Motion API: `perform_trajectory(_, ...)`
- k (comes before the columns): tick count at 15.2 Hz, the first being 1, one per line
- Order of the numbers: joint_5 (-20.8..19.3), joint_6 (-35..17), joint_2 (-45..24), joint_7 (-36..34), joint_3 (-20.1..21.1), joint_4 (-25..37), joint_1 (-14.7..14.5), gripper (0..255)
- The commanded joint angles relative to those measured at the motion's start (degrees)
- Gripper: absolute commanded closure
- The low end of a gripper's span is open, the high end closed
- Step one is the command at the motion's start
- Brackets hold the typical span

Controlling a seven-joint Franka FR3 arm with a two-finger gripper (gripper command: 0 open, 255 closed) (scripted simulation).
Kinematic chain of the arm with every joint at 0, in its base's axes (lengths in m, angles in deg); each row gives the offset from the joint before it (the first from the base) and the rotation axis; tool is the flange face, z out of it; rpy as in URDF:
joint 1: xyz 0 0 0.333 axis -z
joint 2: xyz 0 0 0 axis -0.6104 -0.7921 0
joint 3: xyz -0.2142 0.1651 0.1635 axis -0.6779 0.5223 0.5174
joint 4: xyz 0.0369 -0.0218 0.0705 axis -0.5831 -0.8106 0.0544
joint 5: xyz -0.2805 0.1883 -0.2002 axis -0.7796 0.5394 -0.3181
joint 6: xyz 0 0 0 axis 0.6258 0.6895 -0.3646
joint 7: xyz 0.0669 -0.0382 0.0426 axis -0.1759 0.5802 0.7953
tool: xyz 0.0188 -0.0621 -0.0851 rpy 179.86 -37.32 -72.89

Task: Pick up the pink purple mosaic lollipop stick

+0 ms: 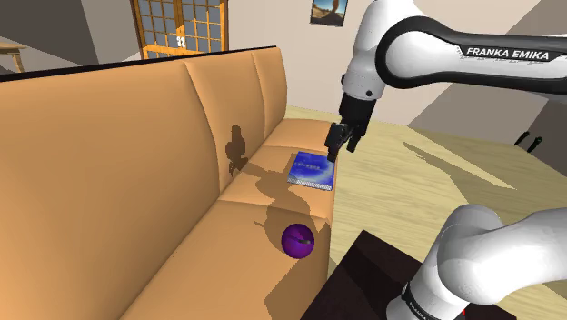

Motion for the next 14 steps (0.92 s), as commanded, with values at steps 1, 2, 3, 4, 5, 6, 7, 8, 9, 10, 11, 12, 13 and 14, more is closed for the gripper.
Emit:
perform_trajectory(1, 0.0, 0.0, 0.0, 0.0, 0.0, 0.0, 0.0, 0)
perform_trajectory(2, -0.1, -2.1, 0.1, -1.1, 0.7, -2.0, 0.2, 0)
perform_trajectory(3, -0.1, -4.2, 0.0, -2.2, 1.4, -3.9, 0.4, 0)
perform_trajectory(4, -0.2, -6.4, -0.1, -3.2, 2.1, -5.7, 0.6, 0)
perform_trajectory(5, -0.3, -8.6, -0.4, -4.4, 2.8, -7.4, 0.8, 0)
perform_trajectory(6, -0.4, -10.8, -0.8, -5.5, 3.5, -9.1, 1.0, 0)
perform_trajectory(7, -0.5, -13.1, -1.3, -6.7, 4.2, -10.7, 1.3, 0)
perform_trajectory(8, -0.6, -15.3, -1.9, -7.9, 5.0, -12.2, 1.5, 0)
perform_trajectory(9, -0.8, -17.7, -2.7, -9.1, 5.7, -13.6, 1.8, 0)
perform_trajectory(10, -1.0, -20.0, -3.6, -10.3, 6.5, -15.0, 2.1, 0)
perform_trajectory(11, -1.2, -22.4, -4.6, -11.6, 7.3, -16.2, 2.4, 0)
perform_trajectory(12, -1.5, -24.9, -5.8, -13.0, 8.1, -17.3, 2.8, 0)
perform_trajectory(13, -1.9, -27.3, -7.1, -14.4, 8.9, -18.4, 3.3, 0)
perform_trajectory(14, -2.3, -29.9, -8.6, -15.9, 9.8, -19.3, 3.8, 0)
